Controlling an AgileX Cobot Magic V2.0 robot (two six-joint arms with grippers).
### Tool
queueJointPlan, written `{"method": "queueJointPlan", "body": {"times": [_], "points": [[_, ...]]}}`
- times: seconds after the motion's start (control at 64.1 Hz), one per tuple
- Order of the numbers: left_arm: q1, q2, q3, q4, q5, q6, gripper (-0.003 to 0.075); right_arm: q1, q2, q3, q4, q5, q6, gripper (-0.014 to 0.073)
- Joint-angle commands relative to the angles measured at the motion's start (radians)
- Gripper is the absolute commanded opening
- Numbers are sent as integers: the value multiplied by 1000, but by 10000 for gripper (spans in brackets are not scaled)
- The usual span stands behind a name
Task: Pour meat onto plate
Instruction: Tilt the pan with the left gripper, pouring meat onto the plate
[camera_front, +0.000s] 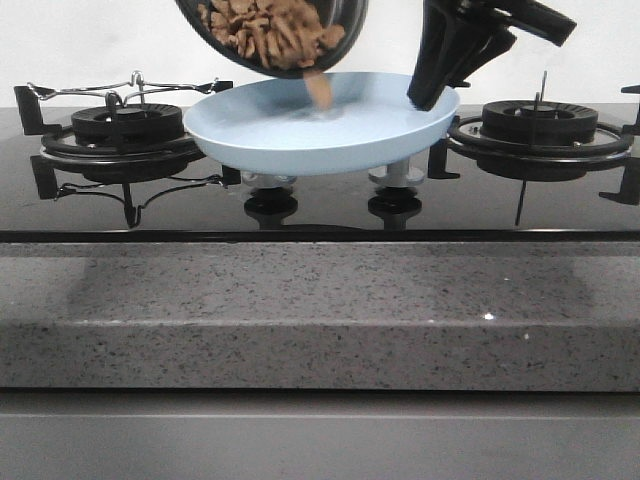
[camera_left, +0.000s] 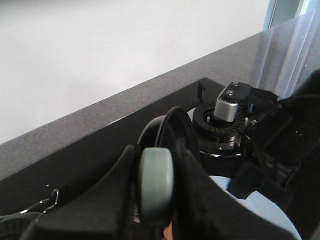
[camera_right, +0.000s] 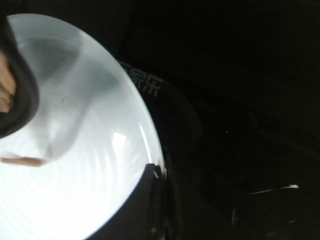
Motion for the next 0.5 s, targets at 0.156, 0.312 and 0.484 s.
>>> {"method": "queueJointPlan", "body": {"times": [0.156,0.312,0.484], "points": [[-119,-63,-34,138,-150,-7,-20,1,-60,-22,31,-26,-12,-60],[-158,-69,-34,280,-150,-7,-20,1,-60,-22,31,-26,-12,-60],[-214,-89,-34,420,-152,-7,-20,1,-60,-22,31,-26,-12,-60]]}}
